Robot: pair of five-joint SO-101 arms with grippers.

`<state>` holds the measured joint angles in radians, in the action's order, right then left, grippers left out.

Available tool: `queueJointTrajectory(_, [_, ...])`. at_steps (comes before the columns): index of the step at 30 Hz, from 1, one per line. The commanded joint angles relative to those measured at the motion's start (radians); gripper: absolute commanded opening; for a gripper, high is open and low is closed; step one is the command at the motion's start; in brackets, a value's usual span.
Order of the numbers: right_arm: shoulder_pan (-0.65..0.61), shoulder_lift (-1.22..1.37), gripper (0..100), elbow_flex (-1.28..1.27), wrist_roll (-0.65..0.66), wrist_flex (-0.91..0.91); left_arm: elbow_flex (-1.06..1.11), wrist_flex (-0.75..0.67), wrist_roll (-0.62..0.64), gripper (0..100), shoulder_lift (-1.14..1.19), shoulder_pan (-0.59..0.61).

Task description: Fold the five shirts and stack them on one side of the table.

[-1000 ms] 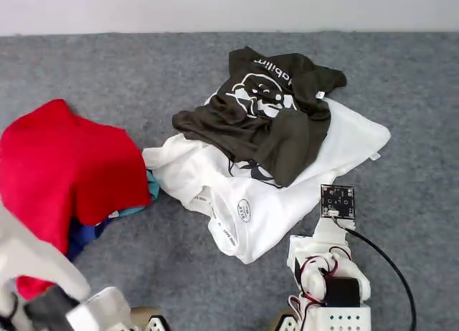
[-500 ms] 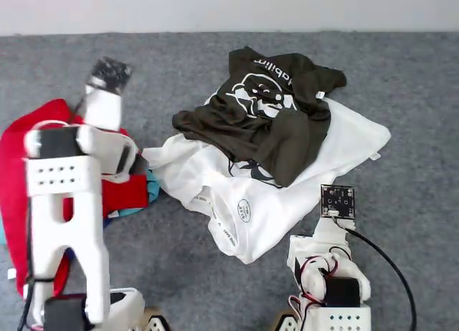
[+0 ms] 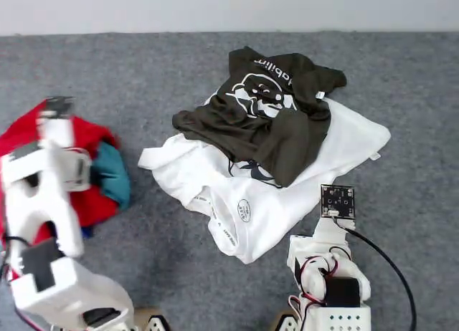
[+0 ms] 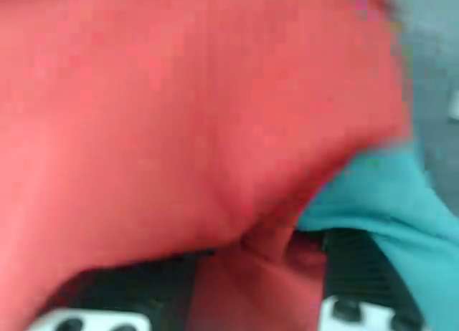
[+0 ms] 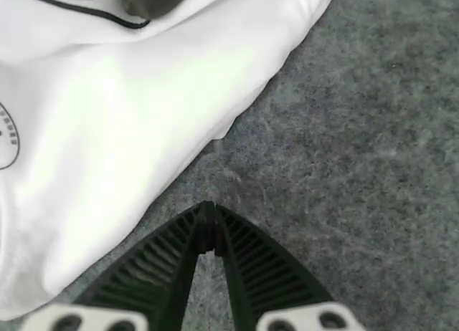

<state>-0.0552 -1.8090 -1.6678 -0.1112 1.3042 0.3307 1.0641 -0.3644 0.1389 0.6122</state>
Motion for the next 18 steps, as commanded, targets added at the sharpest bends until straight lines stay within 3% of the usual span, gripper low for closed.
queueJointTrajectory(1, [0.004, -0.005, 0.9, -0.014, -0.006, 0.004, -0.127, -0.017, -0.011, 24, 0.023, 0.138])
queueJointTrajectory(4, [0.004, -0.005, 0.9, -0.014, -0.006, 0.004, -0.193, 0.06, -0.011, 24, 0.023, 0.147])
queueJointTrajectory(8, [0.004, -0.005, 0.9, -0.014, -0.006, 0.004, -0.3, 0.262, -0.011, 24, 0.021, 0.089])
queueJointTrajectory(18, [0.004, -0.005, 0.9, -0.014, -0.006, 0.004, -0.564, 0.654, 0.026, 24, 0.021, -0.207])
